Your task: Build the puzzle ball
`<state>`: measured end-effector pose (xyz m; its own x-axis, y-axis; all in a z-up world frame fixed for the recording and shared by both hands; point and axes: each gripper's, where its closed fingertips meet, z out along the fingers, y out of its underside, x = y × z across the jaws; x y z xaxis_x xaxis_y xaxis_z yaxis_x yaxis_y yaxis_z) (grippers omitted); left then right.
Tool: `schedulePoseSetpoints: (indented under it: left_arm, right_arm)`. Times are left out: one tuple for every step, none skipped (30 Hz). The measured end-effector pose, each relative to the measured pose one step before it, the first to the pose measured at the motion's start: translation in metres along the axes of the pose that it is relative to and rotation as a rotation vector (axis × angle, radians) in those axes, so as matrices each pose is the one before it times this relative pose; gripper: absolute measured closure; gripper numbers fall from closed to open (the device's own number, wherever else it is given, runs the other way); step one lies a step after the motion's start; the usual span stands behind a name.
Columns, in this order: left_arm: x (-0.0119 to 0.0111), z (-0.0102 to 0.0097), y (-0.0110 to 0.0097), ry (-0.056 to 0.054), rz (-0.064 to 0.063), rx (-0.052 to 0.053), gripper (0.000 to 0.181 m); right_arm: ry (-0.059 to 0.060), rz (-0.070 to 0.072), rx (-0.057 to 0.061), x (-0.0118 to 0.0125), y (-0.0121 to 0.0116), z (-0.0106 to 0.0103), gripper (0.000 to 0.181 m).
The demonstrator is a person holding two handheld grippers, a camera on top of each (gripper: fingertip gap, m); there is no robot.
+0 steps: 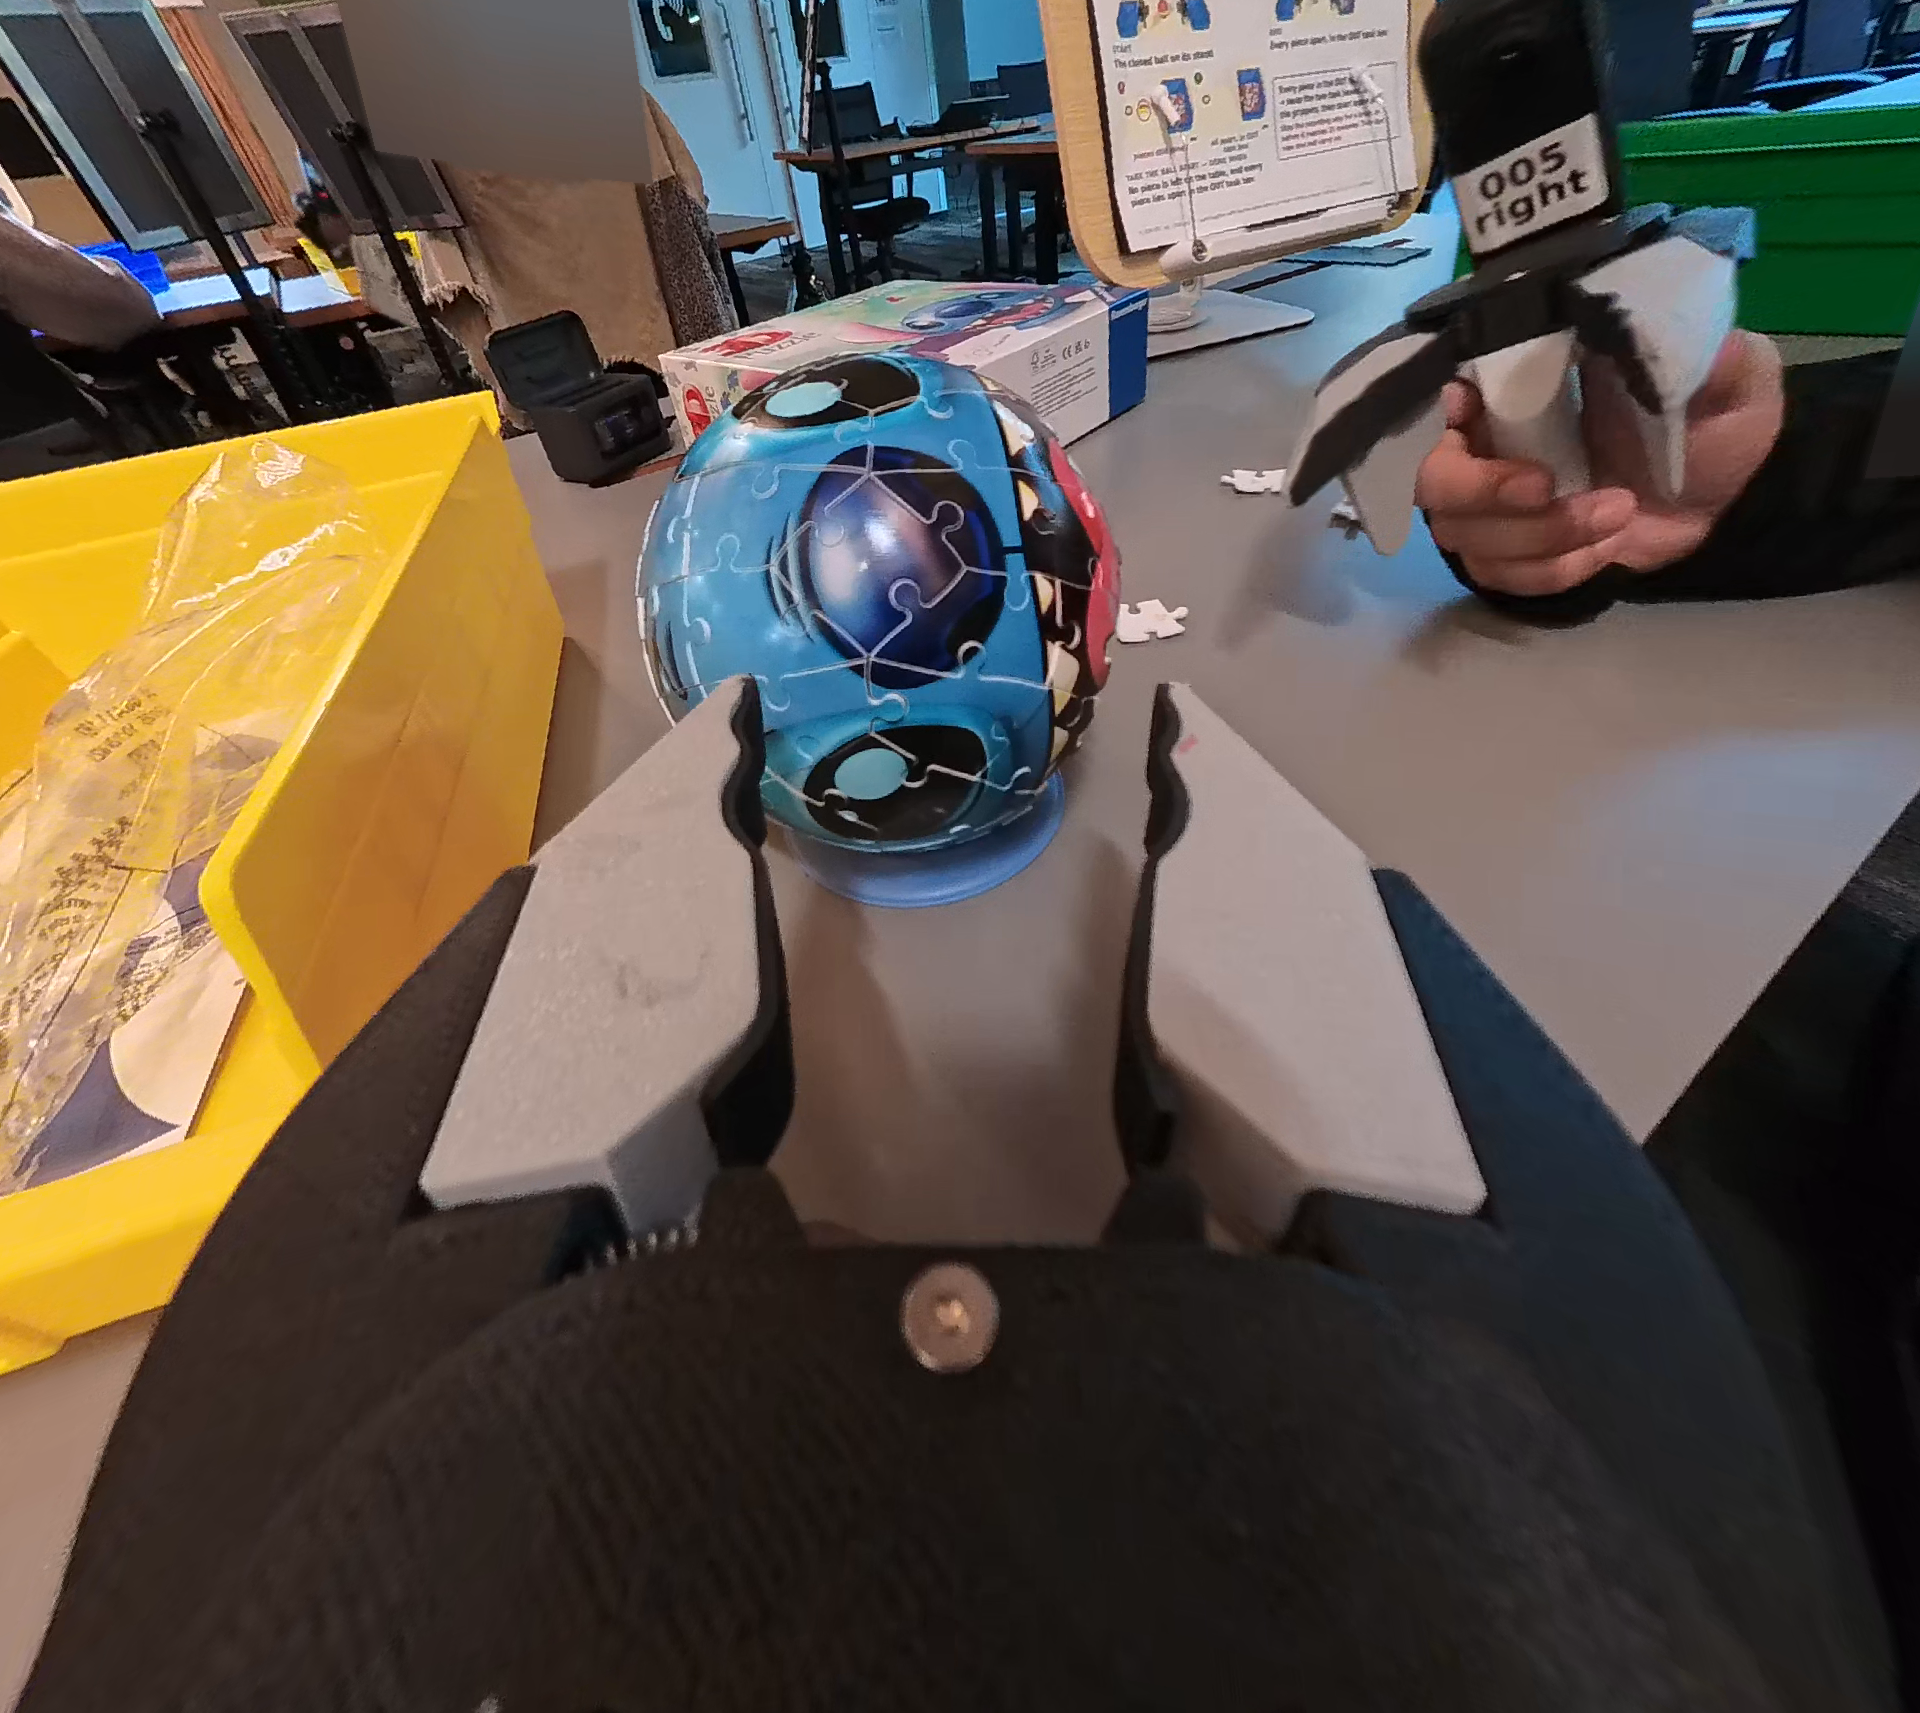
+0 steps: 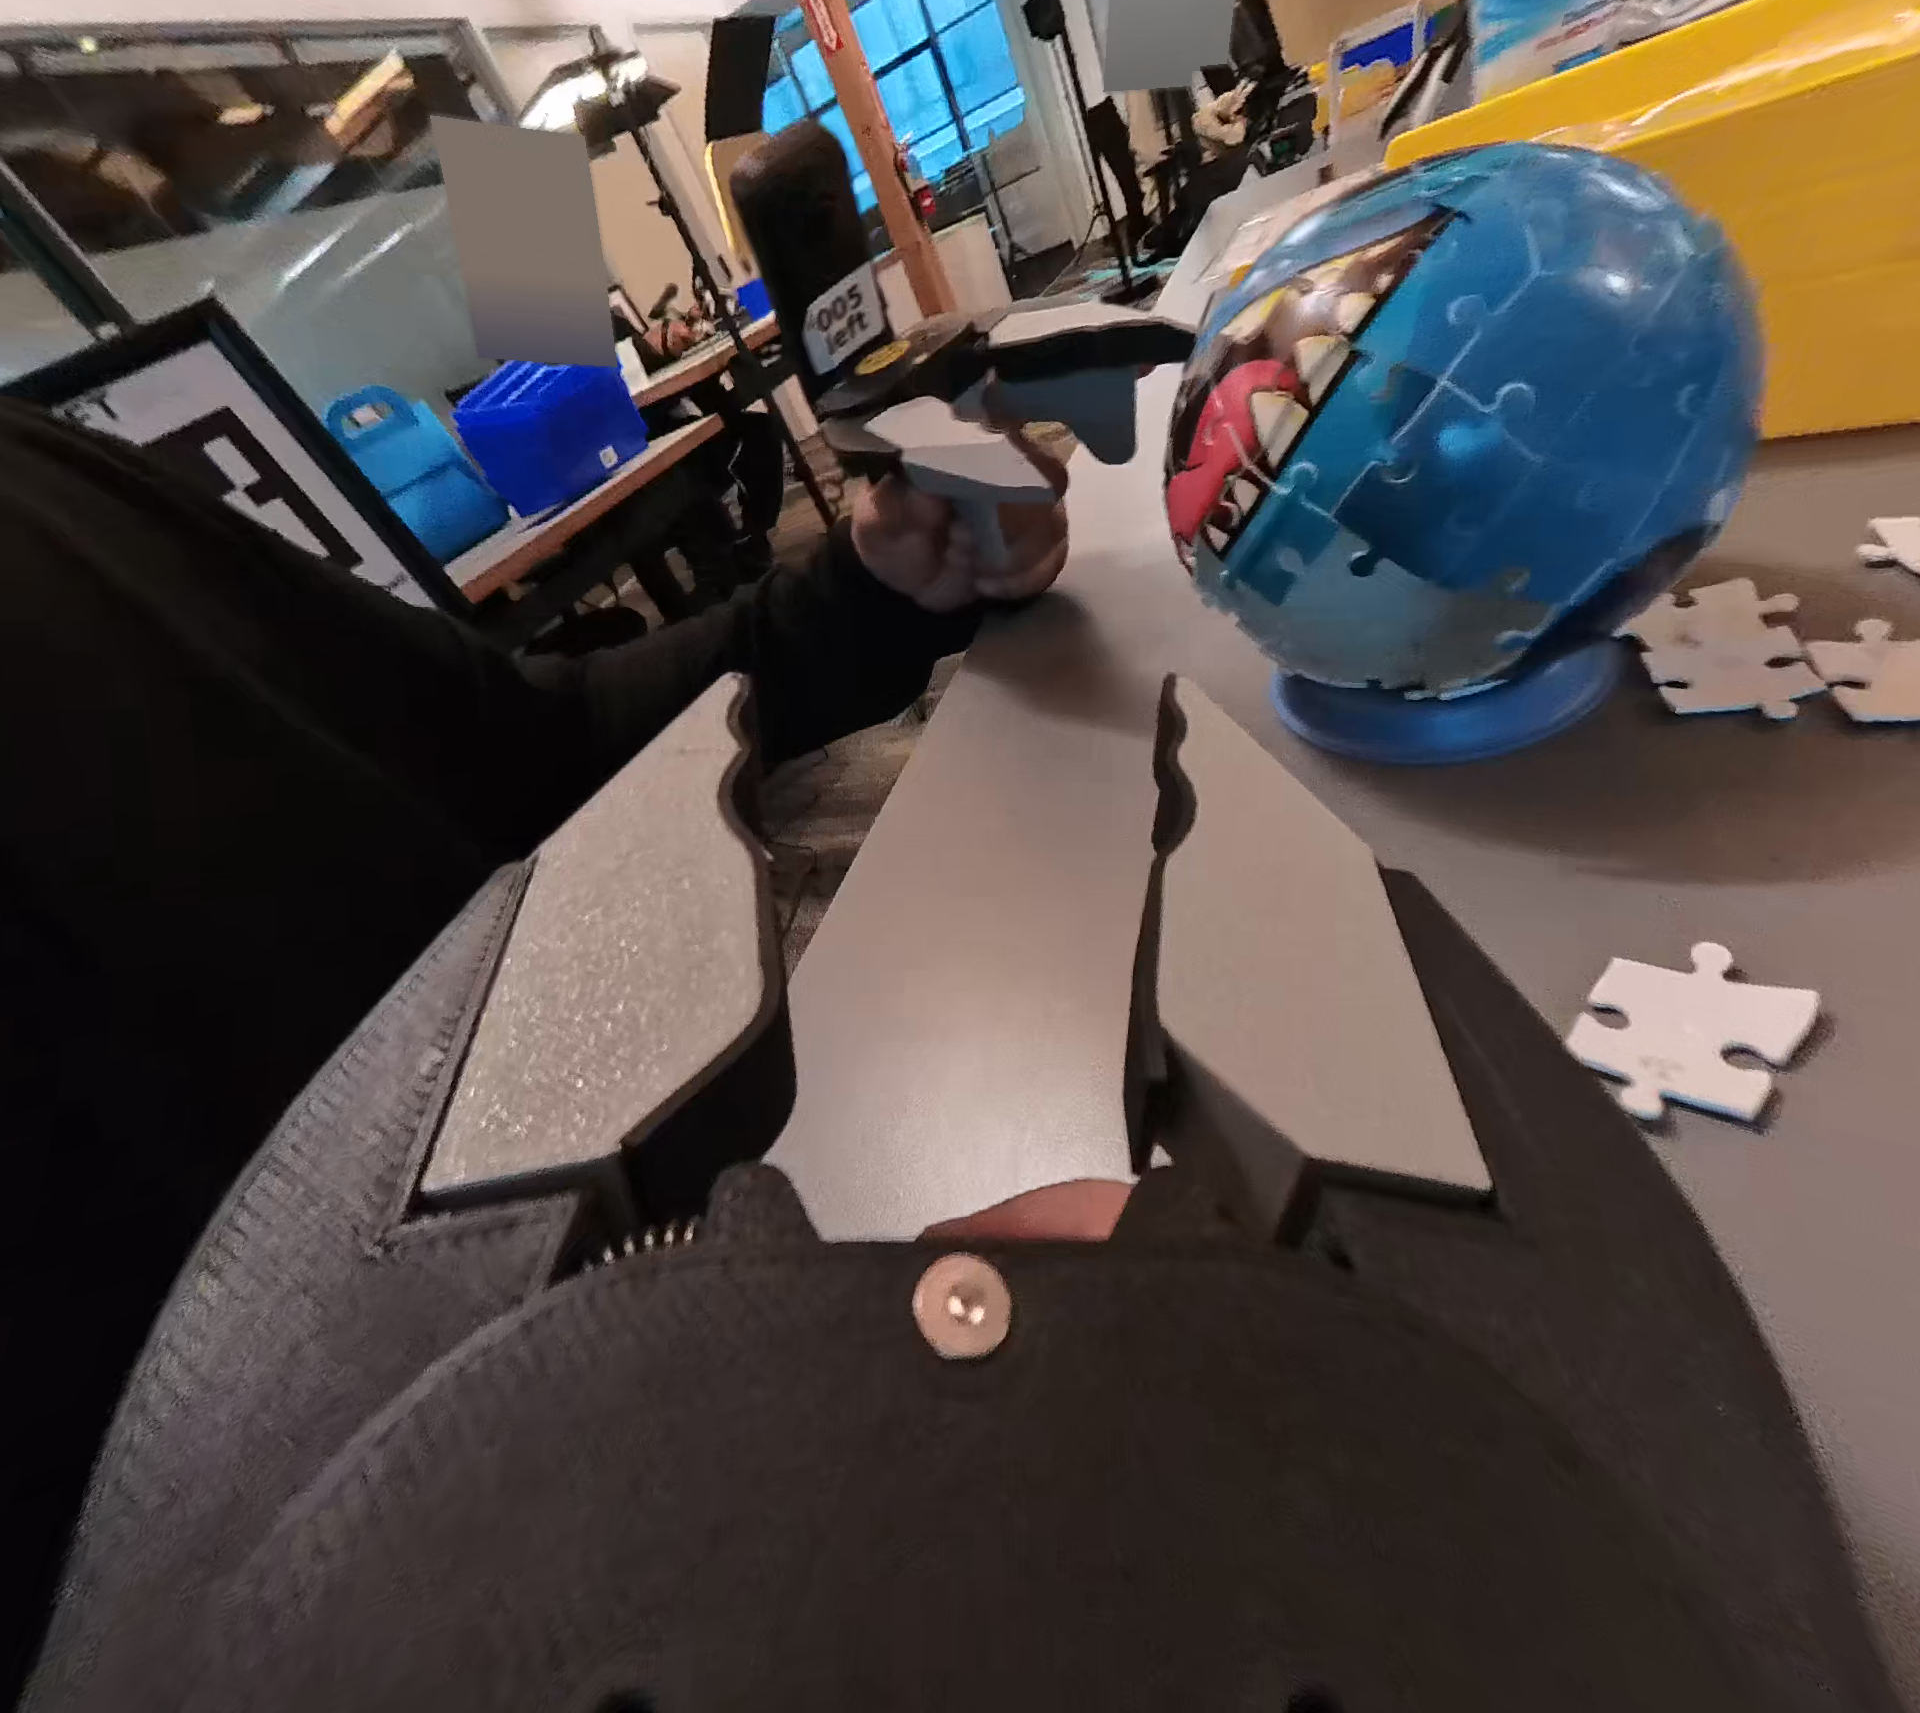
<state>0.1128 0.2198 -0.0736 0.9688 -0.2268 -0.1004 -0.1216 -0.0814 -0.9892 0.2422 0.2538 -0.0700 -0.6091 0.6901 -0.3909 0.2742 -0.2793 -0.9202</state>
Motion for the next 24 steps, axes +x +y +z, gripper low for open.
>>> schedulePoseSetpoints:
  left_arm:
    - [0.00013, -0.00043, -0.00047, 0.0006, 0.0003, 0.0039, 0.109]
    - [-0.00010, -0.00037, -0.00044, -0.0005, -0.0004, 0.0037, 0.109]
    - [-0.00002, -0.00016, -0.00012, 0.0003, -0.0012, 0.0011, 0.109]
    - [-0.00004, 0.00015, 0.00019, 0.0010, -0.0012, -0.0014, 0.109]
    - [0.00006, 0.00021, 0.00033, 0.0010, -0.0003, -0.0026, 0.109]
    - [0.00014, 0.00035, 0.00032, 0.0001, 0.0008, -0.0028, 0.109]
    - [0.00006, 0.00026, 0.00040, 0.0001, 0.0009, -0.0025, 0.109]
    - [0.00003, 0.00010, 0.00020, 0.0000, 0.0003, -0.0017, 0.109]
    - [-0.00003, 0.00006, 0.00006, -0.0001, 0.0000, -0.0005, 0.109]
    - [0.00006, -0.00003, -0.00012, 0.0002, -0.0002, 0.0009, 0.109]
    - [-0.00006, -0.00009, -0.00007, 0.0003, -0.0009, 0.0007, 0.109]
    - [-0.00005, -0.00003, 0.00000, 0.0005, -0.0010, 0.0002, 0.109]
    - [0.00004, 0.00005, -0.00004, 0.0003, -0.0003, -0.0005, 0.110]
    - [0.00003, 0.00012, 0.00028, -0.0001, 0.0003, -0.0015, 0.110]
    - [-0.00004, 0.00012, 0.00017, -0.0004, 0.0006, -0.0014, 0.110]
    - [0.00003, 0.00007, 0.00008, -0.0001, 0.0005, -0.0007, 0.110]
    - [0.00001, -0.00001, 0.00002, 0.0000, -0.0002, -0.0001, 0.110]
    - [-0.00003, 0.00000, -0.00003, 0.0002, -0.0006, 0.0003, 0.110]
    - [-0.00002, -0.00008, -0.00005, 0.0001, -0.0005, 0.0005, 0.110]
    - [0.00001, -0.00006, -0.00006, 0.0000, 0.0001, 0.0005, 0.110]
    - [0.00005, 0.00003, -0.00002, -0.0001, 0.0004, 0.0001, 0.110]
    - [-0.00005, 0.00007, 0.00004, -0.0001, 0.0001, -0.0003, 0.110]
    - [0.00002, -0.00002, 0.00005, 0.0001, 0.0000, -0.0003, 0.110]
    - [0.00004, -0.00001, 0.00001, 0.0003, 0.0000, -0.0001, 0.110]
  right_arm:
    - [0.0079, 0.0155, 0.0132, 0.00277, -0.00166, -0.00113, 0.108]
    - [-0.0012, 0.0131, 0.0141, 0.00119, -0.00187, -0.00157, 0.108]
    - [-0.0029, 0.0124, 0.0147, 0.00087, -0.00195, -0.00169, 0.109]
    - [-0.0014, 0.0113, 0.0126, 0.00106, -0.00167, -0.00135, 0.110]
    - [-0.0021, 0.0096, 0.0075, 0.00074, -0.00103, -0.00080, 0.110]
    - [-0.0032, 0.0059, 0.0020, 0.00026, -0.00030, -0.00022, 0.110]
    - [-0.0019, 0.0010, -0.0015, -0.00011, 0.00022, 0.00012, 0.110]
    - [-0.0001, -0.0033, -0.0035, -0.00045, 0.00053, 0.00043, 0.110]
    - [0.0003, -0.0064, -0.0048, -0.00060, 0.00069, 0.00053, 0.110]
    - [-0.0006, -0.0080, -0.0055, -0.00101, 0.00076, 0.00053, 0.110]
    - [-0.0004, -0.0076, -0.0059, -0.00085, 0.00083, 0.00065, 0.110]
    - [0.0005, -0.0056, -0.0057, -0.00046, 0.00082, 0.00061, 0.111]
    - [-0.0002, -0.0041, -0.0048, -0.00053, 0.00062, 0.00054, 0.111]
    - [-0.0015, -0.0031, -0.0030, -0.00050, 0.00044, 0.00033, 0.111]
    - [-0.0013, -0.0017, -0.0012, -0.00034, 0.00008, 0.00012, 0.111]
    - [-0.0001, -0.0004, -0.0001, -0.00011, 0.00007, -0.00002, 0.111]
    - [-0.0005, 0.0006, 0.0004, -0.00004, -0.00009, -0.00004, 0.111]
    - [-0.0010, 0.0011, 0.0007, 0.00001, -0.00010, -0.00001, 0.111]
    - [-0.0003, 0.0016, 0.0005, 0.00015, -0.00010, -0.00009, 0.111]
    - [-0.0003, 0.0017, -0.0001, 0.00018, 0.00007, 0.00001, 0.111]
    - [-0.0001, 0.0014, -0.0002, 0.00011, 0.00003, 0.00007, 0.111]
    - [0.0004, 0.0009, -0.0001, 0.00012, -0.00005, 0.00000, 0.111]
    - [0.0000, 0.0005, -0.0002, 0.00007, 0.00010, 0.00006, 0.111]
    - [-0.0003, 0.0000, -0.0003, -0.00005, 0.00005, -0.00002, 0.111]
